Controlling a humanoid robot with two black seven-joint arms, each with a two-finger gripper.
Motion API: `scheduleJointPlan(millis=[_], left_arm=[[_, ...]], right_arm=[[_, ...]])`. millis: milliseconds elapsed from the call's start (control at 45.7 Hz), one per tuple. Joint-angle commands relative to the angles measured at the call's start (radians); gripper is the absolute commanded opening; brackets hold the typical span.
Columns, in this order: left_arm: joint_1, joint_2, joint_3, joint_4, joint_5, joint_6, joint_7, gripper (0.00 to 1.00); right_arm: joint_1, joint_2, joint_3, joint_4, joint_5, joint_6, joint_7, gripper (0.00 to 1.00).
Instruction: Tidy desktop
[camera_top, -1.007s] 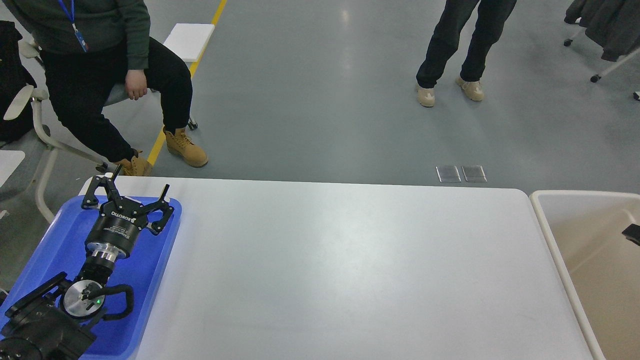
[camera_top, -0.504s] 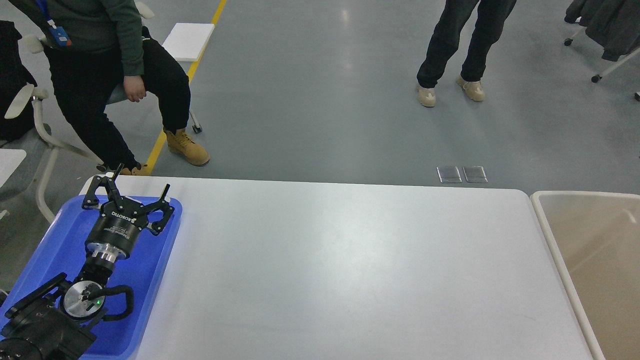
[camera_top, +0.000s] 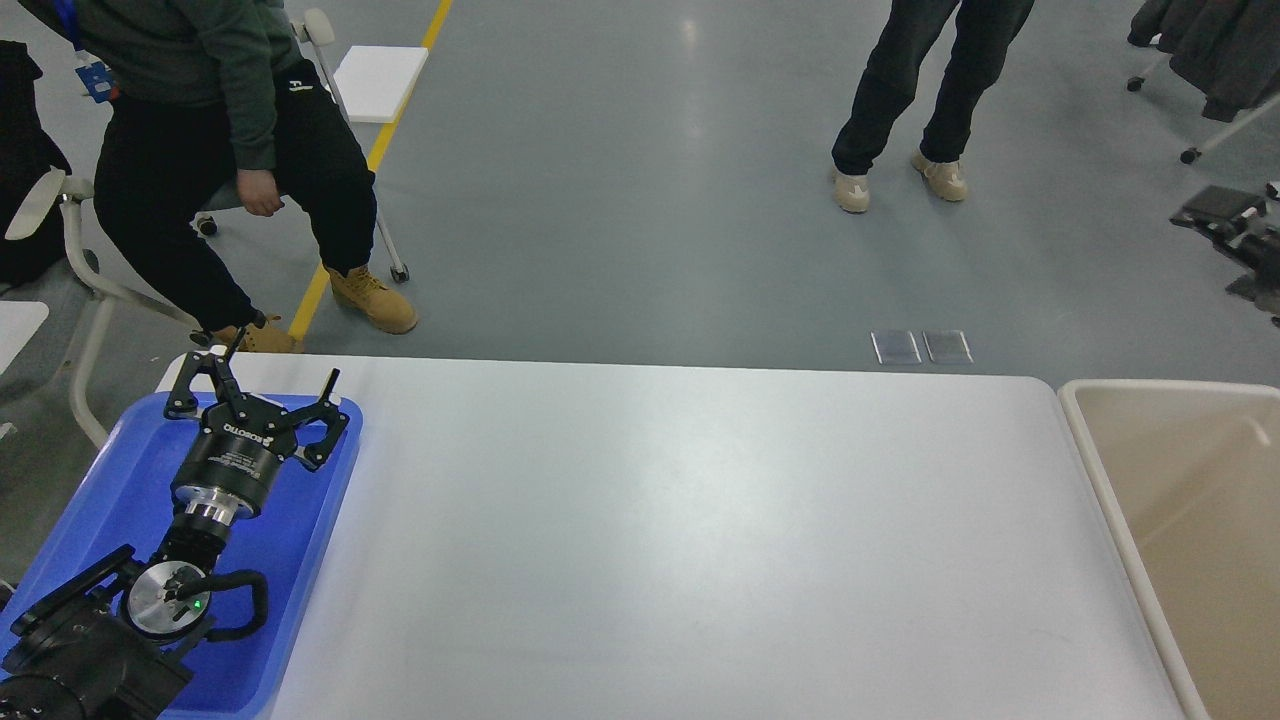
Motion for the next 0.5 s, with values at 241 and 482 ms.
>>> scheduleJointPlan(millis=[241,482], left_arm=[[0.000,0.000,0.000,0.001,0.000,0.000,0.000,0.99],[0.000,0.001,0.000,0.001,0.000,0.000,-0.002,0.99]], right_arm=[[-0.369,0.030,0.780,0.027,0.192,-0.004,0.007,1.00],[-0.625,0.109,1.180,0.021,0.183,-0.004,0.047,1.00]])
